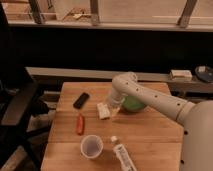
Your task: Place the white sponge in the ceramic cup
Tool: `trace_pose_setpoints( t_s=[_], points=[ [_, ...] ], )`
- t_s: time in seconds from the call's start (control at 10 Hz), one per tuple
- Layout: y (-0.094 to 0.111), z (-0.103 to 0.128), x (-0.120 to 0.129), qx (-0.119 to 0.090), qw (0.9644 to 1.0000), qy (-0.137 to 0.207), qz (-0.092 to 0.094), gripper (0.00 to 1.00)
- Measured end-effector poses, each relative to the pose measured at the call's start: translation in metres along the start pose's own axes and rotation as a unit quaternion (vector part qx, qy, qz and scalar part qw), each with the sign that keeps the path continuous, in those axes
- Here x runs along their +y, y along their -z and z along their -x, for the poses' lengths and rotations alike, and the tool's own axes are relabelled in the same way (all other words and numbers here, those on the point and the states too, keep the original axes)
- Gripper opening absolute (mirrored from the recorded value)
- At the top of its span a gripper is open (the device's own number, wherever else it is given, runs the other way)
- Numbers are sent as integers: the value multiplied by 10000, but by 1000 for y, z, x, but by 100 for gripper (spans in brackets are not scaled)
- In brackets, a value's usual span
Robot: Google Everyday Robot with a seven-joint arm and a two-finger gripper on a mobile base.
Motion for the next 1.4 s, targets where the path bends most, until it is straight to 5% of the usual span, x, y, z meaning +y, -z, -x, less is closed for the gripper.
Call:
trace_pose_setpoints(
  t_s=[0.5, 0.8, 1.1, 1.4],
  points=[
    [-20, 21, 1, -455, 9989, -71, -7, 65],
    [-28, 22, -4, -508, 9987, 26, -31, 60],
    [-28, 17, -10, -377, 9992, 121, -104, 30],
    [-4, 12, -14, -216, 9990, 152, -359, 2]
  ],
)
